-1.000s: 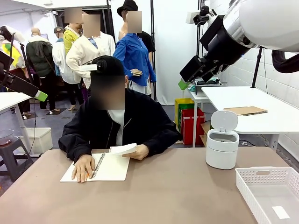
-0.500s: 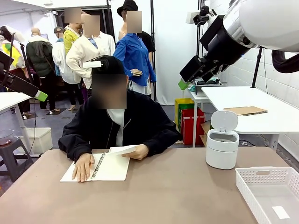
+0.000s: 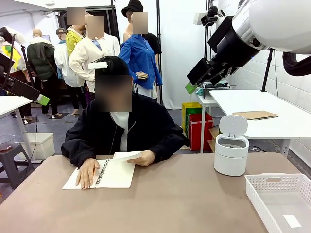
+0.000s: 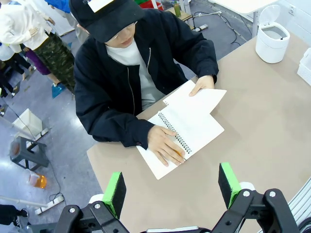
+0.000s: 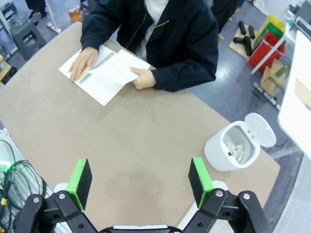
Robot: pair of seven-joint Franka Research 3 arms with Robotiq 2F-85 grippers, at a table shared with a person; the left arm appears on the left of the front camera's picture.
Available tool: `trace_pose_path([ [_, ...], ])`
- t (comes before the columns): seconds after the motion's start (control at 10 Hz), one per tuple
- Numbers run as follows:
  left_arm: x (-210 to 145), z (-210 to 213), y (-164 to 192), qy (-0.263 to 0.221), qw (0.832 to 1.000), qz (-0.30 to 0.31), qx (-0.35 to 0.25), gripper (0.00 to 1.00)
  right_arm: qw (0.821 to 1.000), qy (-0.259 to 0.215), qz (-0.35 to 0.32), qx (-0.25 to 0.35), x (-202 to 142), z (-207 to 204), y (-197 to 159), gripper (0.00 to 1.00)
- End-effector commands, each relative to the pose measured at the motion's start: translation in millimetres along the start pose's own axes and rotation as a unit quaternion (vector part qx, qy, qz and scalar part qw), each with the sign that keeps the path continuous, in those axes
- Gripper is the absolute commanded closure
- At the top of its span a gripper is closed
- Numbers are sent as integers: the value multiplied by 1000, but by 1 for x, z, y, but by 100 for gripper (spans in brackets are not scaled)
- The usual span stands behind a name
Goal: Sort the paper based on its condition.
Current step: If a person hands you a paper, place it in the Organizing basket , and if it's crumpled, put it in the Trash can.
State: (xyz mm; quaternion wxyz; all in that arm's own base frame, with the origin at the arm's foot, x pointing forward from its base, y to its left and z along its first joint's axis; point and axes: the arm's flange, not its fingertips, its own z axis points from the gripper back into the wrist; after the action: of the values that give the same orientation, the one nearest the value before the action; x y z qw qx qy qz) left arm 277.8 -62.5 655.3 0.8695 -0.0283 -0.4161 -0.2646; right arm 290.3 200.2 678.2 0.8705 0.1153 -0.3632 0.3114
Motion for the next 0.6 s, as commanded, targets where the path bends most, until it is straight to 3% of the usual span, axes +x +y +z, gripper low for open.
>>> trace_pose_path([
  [0.0,-2,1,0,3,1000,1,-2,0,1000,0,0,0,0,0,0,0],
  [0.5,-2,1,0,3,1000,1,-2,0,1000,0,0,0,0,0,0,0],
])
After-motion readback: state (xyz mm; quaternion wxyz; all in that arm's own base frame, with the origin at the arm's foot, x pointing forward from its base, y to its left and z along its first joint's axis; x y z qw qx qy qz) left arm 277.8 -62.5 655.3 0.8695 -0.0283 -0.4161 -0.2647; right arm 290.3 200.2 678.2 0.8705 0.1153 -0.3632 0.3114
